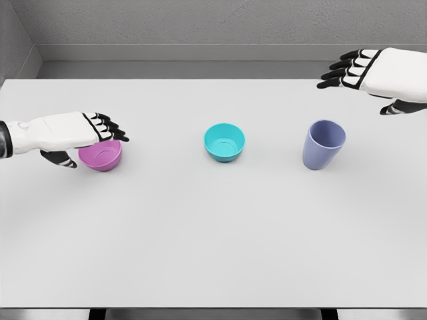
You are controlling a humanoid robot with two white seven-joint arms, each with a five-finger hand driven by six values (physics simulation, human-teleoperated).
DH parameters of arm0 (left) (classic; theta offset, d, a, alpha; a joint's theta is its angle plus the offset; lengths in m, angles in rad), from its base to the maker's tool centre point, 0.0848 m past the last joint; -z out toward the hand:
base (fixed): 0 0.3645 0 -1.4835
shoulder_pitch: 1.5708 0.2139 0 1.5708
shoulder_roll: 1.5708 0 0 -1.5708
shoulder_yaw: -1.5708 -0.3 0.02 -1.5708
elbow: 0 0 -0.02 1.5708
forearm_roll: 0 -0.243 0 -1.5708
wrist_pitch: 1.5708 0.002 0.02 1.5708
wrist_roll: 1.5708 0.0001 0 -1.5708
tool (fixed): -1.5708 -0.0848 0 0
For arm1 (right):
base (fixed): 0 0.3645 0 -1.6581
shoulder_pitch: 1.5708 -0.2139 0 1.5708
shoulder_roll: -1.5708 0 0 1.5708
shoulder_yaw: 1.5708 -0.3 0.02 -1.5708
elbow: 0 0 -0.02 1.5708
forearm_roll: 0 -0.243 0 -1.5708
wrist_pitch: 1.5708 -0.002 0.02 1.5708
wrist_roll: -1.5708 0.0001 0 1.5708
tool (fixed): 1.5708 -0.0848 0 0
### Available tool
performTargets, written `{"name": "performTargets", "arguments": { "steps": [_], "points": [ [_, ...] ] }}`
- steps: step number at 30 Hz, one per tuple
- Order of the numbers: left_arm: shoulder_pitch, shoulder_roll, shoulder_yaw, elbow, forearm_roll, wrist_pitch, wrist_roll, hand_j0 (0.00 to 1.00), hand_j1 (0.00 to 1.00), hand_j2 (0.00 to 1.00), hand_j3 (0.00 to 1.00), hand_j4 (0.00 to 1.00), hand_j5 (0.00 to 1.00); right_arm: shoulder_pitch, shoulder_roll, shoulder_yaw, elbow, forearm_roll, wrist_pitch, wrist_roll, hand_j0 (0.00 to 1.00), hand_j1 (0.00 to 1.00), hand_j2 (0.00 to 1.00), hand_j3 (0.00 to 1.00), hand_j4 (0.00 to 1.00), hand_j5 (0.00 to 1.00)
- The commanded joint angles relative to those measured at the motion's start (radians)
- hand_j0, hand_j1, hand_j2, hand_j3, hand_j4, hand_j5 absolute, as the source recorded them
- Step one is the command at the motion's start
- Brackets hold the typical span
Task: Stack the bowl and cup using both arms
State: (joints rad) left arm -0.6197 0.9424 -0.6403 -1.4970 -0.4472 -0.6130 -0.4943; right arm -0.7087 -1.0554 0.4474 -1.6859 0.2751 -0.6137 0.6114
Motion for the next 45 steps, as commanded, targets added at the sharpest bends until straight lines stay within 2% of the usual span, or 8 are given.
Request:
{"name": "performTargets", "arguments": {
  "steps": [1, 4, 20, 23, 38, 45],
  "points": [
    [0.0, -0.013, -0.001, 0.02, -0.01, 0.002, 0.0, 1.0, 1.0, 1.0, 1.0, 1.0, 1.0, -0.002, -0.001, 0.005, -0.011, 0.003, 0.003, -0.001, 1.0, 1.0, 1.0, 1.0, 1.0, 1.0],
    [-0.012, -0.05, -0.001, 0.055, -0.025, 0.002, 0.0, 1.0, 1.0, 1.0, 1.0, 1.0, 1.0, -0.002, -0.001, 0.05, -0.012, 0.003, 0.003, -0.001, 1.0, 1.0, 1.0, 1.0, 1.0, 1.0],
    [-0.021, -0.056, -0.048, 0.086, -0.053, 0.002, 0.0, 1.0, 1.0, 1.0, 1.0, 1.0, 1.0, -0.002, 0.012, 0.116, -0.028, 0.006, 0.003, -0.001, 1.0, 1.0, 1.0, 1.0, 1.0, 1.0],
    [-0.029, -0.059, -0.048, 0.109, -0.054, 0.002, 0.0, 1.0, 1.0, 1.0, 1.0, 1.0, 1.0, 0.0, 0.012, 0.117, -0.028, 0.012, 0.003, -0.001, 1.0, 1.0, 1.0, 1.0, 1.0, 1.0],
    [-0.034, -0.088, -0.048, 0.116, -0.077, 0.002, 0.0, 1.0, 1.0, 1.0, 1.0, 1.0, 1.0, 0.0, 0.014, 0.143, -0.026, 0.015, 0.003, -0.001, 1.0, 1.0, 1.0, 1.0, 1.0, 1.0],
    [-0.034, -0.096, -0.052, 0.129, -0.084, 0.002, 0.0, 1.0, 1.0, 1.0, 1.0, 1.0, 1.0, -0.003, 0.055, 0.157, 0.006, 0.072, 0.003, -0.001, 1.0, 1.0, 1.0, 1.0, 1.0, 1.0]
  ]
}}
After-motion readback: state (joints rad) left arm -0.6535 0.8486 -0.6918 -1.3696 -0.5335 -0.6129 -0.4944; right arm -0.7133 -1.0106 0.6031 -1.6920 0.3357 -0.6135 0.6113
